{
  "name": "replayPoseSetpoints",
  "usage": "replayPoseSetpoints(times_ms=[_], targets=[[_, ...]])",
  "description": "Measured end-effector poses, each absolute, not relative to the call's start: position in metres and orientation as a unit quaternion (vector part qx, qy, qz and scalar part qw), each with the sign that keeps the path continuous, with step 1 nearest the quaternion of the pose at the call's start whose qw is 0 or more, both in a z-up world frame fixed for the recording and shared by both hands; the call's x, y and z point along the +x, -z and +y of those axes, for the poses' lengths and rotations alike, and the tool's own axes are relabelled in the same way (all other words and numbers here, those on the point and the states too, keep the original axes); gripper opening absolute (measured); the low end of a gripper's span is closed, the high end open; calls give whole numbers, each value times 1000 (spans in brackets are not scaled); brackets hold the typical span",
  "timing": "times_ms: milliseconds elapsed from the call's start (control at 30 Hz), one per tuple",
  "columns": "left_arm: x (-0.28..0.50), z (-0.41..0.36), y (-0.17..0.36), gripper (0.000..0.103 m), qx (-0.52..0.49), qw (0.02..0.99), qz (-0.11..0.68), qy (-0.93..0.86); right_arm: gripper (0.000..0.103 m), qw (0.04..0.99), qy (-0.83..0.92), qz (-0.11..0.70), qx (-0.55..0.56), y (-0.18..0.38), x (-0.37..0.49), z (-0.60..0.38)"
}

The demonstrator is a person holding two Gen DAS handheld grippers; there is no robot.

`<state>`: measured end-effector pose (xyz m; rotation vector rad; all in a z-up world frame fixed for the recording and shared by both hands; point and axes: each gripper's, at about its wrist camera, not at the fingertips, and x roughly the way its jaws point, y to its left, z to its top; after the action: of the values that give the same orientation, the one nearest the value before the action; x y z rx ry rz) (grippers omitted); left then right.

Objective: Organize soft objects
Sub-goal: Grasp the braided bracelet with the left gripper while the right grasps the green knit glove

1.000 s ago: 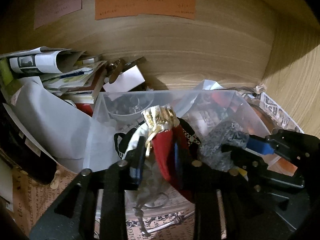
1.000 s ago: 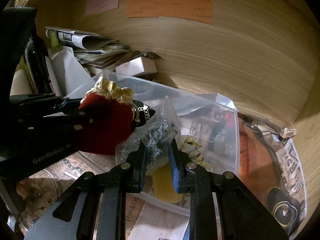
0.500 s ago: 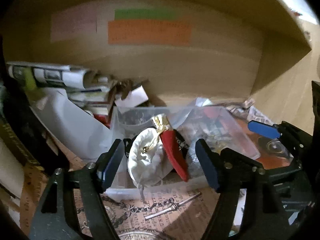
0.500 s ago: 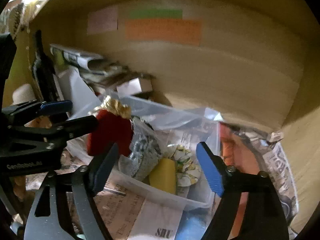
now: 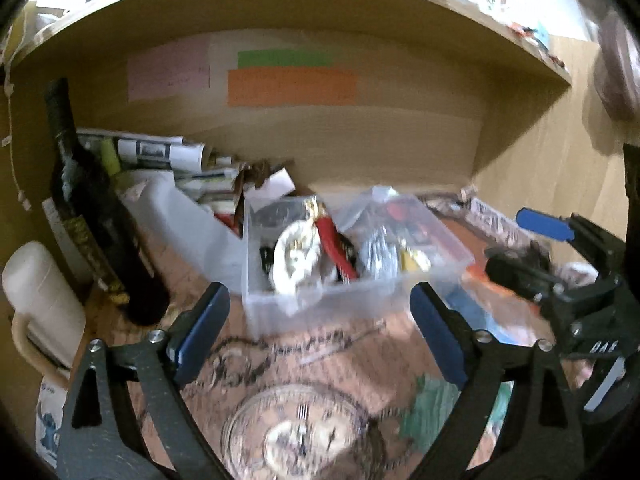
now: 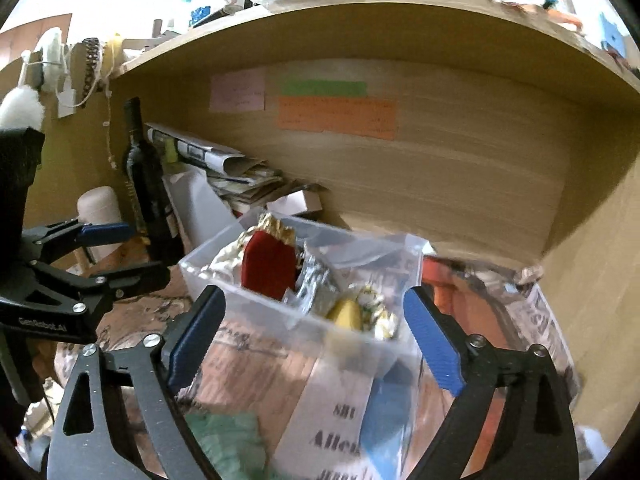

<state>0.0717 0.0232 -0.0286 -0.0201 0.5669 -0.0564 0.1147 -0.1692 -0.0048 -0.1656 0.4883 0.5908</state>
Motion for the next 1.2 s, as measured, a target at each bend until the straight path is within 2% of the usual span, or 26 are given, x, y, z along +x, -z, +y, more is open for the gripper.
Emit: replayPoseSetpoints(times_ms=[67, 500, 600, 667, 767, 833, 867, 933, 1033, 1200], targets=[[63, 24, 36, 96, -7, 957, 289, 25, 91, 920, -292, 250, -73, 13, 108, -173], [38, 15, 114, 96, -24, 917, 396, 32, 91, 871, -324, 363, -70, 87, 76, -167], [34, 11, 126, 93, -16, 912, 408, 30, 91, 862, -327, 380, -73, 98, 73, -163], [32, 9, 132, 77, -12, 909, 415, 32, 90, 863, -324, 380, -76, 102, 70, -162], [29, 7, 137, 67, -11, 911, 412, 29, 78, 865, -323, 374, -79, 102, 68, -162], [29, 7, 136, 56, -13, 913, 408, 31, 64, 864, -327, 374, -77, 102, 67, -161], [29, 8, 136, 52, -15, 913, 407, 31, 60, 863, -330, 374, -79, 102, 67, -161], [30, 10, 136, 46, -21, 914, 404, 31, 46, 862, -333, 374, -81, 102, 65, -160], [31, 11, 137, 34, -21, 915, 402, 25, 29, 862, -333, 374, -81, 103, 65, -159], [32, 18, 136, 12, -27, 914, 404, 19, 20, 868, -327, 367, -74, 99, 67, -163]])
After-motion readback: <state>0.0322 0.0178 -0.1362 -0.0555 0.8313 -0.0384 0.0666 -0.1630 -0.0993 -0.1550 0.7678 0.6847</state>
